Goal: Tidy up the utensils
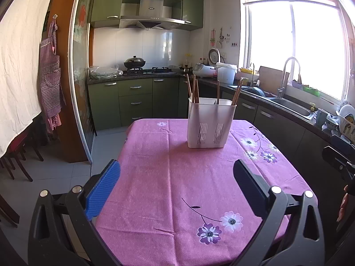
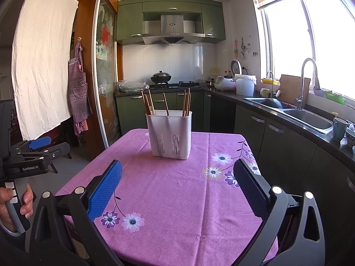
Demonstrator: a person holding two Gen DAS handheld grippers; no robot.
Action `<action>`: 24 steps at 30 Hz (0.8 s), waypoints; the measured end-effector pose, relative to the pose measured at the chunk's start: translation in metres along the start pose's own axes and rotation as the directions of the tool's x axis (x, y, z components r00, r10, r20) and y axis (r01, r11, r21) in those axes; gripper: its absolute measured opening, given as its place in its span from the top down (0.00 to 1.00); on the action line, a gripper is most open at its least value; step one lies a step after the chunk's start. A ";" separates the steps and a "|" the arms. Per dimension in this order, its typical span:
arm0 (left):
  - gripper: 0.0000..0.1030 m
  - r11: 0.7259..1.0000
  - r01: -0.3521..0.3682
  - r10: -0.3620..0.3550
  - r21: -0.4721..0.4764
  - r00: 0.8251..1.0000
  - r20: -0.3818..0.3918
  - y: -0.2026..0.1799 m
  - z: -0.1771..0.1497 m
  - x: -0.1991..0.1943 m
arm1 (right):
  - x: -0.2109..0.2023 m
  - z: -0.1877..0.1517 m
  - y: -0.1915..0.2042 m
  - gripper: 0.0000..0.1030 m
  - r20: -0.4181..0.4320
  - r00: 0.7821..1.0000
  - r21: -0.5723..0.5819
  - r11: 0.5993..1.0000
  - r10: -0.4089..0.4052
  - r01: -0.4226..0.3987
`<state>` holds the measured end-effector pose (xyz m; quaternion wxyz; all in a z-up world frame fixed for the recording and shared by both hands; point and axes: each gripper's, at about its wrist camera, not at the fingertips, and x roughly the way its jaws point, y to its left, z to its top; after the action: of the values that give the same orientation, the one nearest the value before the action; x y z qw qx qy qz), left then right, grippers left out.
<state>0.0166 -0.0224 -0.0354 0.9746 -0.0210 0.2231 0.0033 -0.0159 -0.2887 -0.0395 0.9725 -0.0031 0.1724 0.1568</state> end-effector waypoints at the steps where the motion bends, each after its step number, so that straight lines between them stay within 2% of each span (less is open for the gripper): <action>1: 0.06 1.000 0.000 0.000 0.000 1.000 -0.001 0.000 0.000 0.000 | 0.000 0.000 0.000 0.04 0.000 1.000 0.000 1.000 0.000 0.000; 9: 0.06 0.999 -0.050 0.050 0.012 0.999 0.022 0.000 0.000 -0.001 | 0.001 0.000 0.001 0.04 -0.004 1.000 -0.004 1.000 0.000 0.000; 21: 0.06 0.999 -0.038 0.038 0.009 0.999 0.004 0.002 -0.001 0.006 | 0.006 -0.003 -0.002 0.04 -0.012 1.000 -0.007 1.000 0.008 -0.008; 24: 0.06 0.998 -0.058 0.058 0.014 0.998 -0.003 0.002 -0.001 0.007 | 0.009 -0.002 -0.004 0.04 -0.016 1.000 -0.008 1.000 0.010 -0.010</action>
<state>0.0228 -0.0206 -0.0396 0.9738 -0.0077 0.2253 0.0300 -0.0074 -0.2897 -0.0448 0.9703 -0.0072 0.1794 0.1622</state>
